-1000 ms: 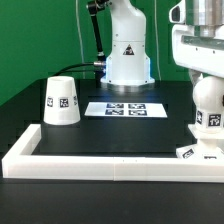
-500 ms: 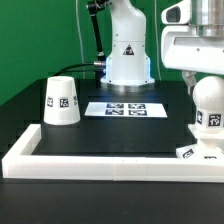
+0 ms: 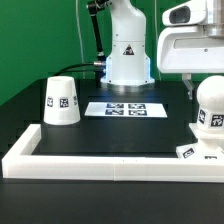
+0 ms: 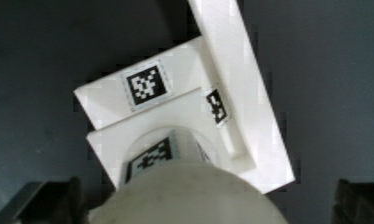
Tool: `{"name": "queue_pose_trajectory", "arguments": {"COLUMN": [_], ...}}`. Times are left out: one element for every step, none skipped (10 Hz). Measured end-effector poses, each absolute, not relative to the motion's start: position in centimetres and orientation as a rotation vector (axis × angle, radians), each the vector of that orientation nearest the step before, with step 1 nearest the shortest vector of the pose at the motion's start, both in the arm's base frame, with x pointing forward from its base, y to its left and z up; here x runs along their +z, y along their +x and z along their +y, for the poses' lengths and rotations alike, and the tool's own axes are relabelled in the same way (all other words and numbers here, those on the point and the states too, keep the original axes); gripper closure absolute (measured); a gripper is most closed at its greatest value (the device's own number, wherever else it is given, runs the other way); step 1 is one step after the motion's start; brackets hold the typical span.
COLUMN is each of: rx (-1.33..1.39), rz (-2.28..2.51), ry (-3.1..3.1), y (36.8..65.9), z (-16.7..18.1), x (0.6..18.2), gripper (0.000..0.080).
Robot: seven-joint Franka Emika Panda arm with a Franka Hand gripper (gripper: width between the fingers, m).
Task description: Assemble lamp
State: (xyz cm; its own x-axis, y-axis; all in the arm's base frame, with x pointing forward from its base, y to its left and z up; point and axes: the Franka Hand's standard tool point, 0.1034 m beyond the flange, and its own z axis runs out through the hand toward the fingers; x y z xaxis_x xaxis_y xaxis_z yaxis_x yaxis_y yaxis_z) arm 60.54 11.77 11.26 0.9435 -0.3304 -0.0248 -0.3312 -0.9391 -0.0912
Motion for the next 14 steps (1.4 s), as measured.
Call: {"name": "queue_pose_trajectory", "arguments": {"rx": [0.008, 0.003, -0.002, -0.005, -0.042, -0.059, -0.065, -0.069, -0.069, -0.069, -0.066, -0.063, -0.058, -0.055], "rz": [0.392, 0.284, 0.183, 0.138, -0.12, -0.298, -0.438, -0.611, -0.761, -0.888, -1.008, -1.094, -1.217, -1.325], "ry": [-3.022, -3.034, -3.042, -3.045, -3.068, -3.072, -3.068, -3.053, -3.032, -3.004, -2.971, -2.943, -2.899, -2.86], "y": [60.56, 60.57, 60.58, 60.58, 60.83, 60.96, 61.03, 61.06, 61.07, 61.07, 61.09, 61.12, 61.11, 61.12], "z": [11.69, 11.63, 11.57, 11.56, 11.46, 11.28, 11.13, 11.05, 11.01, 11.02, 10.94, 10.92, 10.9, 10.91], "x": [11.26, 11.26, 11.25, 11.25, 11.27, 11.3, 11.32, 11.33, 11.32, 11.32, 11.28, 11.25, 11.22, 11.23], "gripper": [0.01, 0.01, 0.01, 0.01, 0.01, 0.01, 0.01, 0.01, 0.01, 0.01, 0.01, 0.01, 0.01, 0.01]}}
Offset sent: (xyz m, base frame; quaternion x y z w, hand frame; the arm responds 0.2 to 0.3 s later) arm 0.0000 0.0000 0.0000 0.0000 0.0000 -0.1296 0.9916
